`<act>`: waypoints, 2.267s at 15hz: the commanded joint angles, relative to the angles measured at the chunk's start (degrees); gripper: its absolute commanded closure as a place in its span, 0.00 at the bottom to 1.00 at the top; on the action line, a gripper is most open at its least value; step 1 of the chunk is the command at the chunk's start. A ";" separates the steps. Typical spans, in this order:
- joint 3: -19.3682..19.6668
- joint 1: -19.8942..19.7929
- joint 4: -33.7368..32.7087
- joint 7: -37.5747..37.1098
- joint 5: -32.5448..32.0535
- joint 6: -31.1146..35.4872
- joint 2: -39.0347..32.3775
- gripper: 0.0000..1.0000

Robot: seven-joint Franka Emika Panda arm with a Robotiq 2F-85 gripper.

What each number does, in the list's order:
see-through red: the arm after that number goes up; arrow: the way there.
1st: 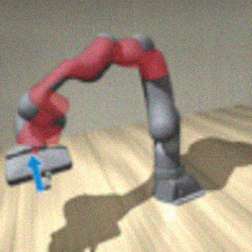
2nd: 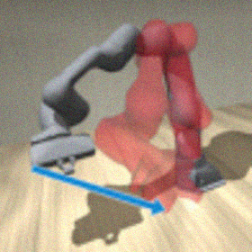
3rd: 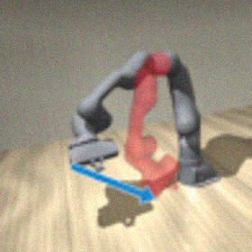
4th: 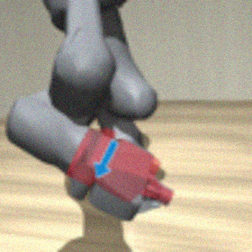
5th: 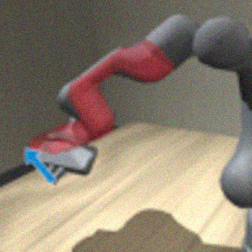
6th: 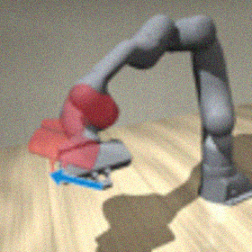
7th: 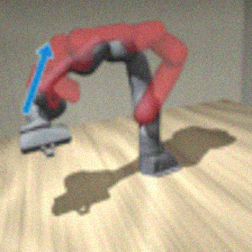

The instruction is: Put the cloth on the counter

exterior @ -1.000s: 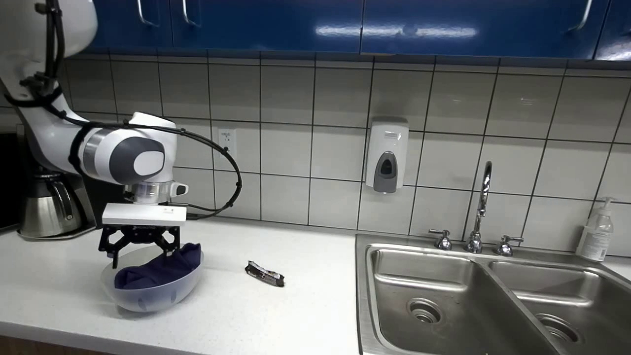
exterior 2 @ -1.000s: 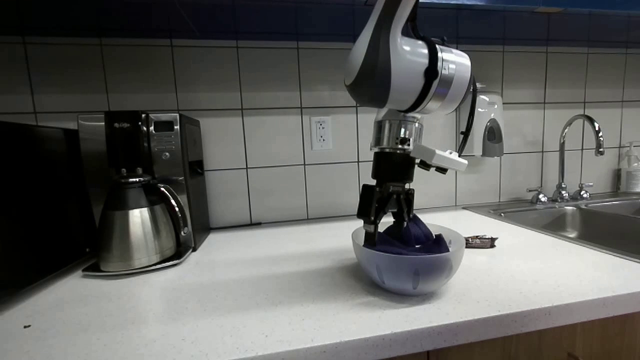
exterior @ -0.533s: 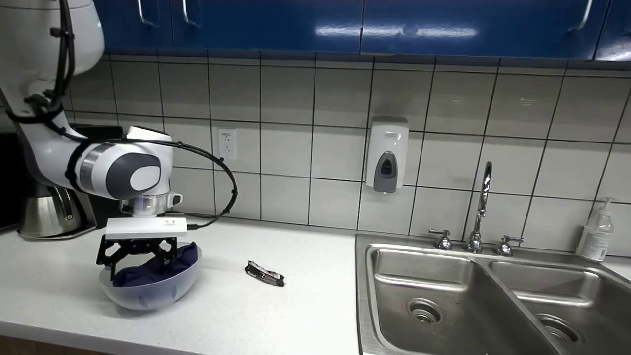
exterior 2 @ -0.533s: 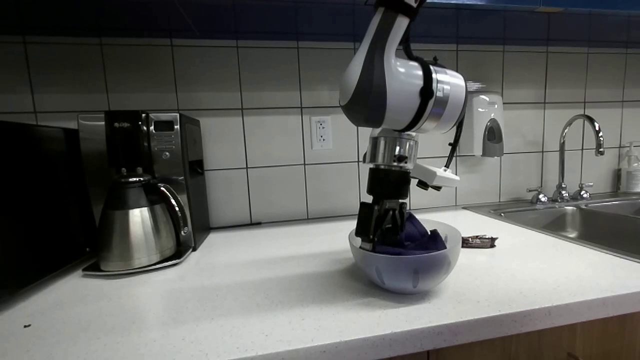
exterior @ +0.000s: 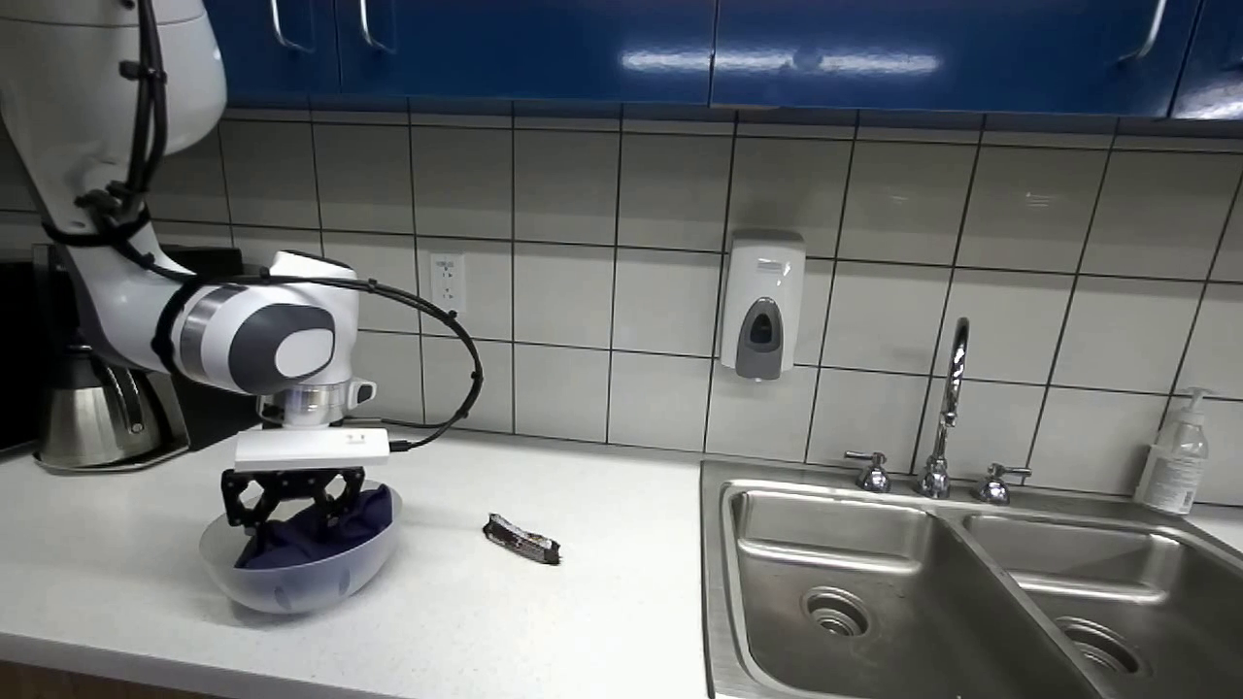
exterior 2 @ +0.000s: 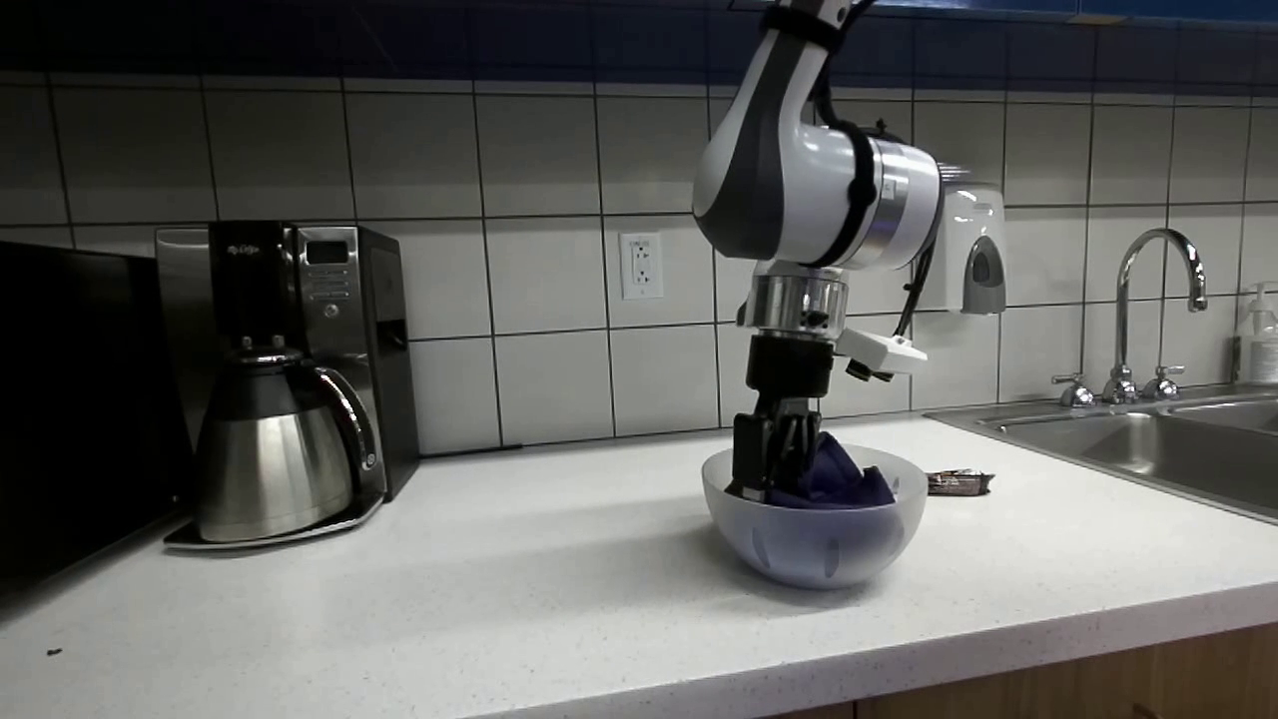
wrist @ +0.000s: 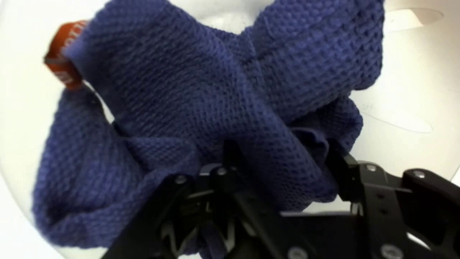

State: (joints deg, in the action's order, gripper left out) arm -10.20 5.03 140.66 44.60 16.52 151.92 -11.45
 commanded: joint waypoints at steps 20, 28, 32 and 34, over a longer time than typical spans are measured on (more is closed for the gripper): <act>3.94 -3.55 -1.89 1.29 3.25 -15.98 16.85 0.99; 10.07 -2.44 -2.57 -0.79 0.91 -22.75 27.86 0.99; 12.53 -2.68 -1.87 -1.58 -0.28 -22.50 31.75 0.99; 13.42 -3.14 -1.13 -2.60 -1.60 -22.11 32.76 0.99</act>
State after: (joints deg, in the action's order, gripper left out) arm 1.78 1.83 138.31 44.80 17.47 131.06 18.25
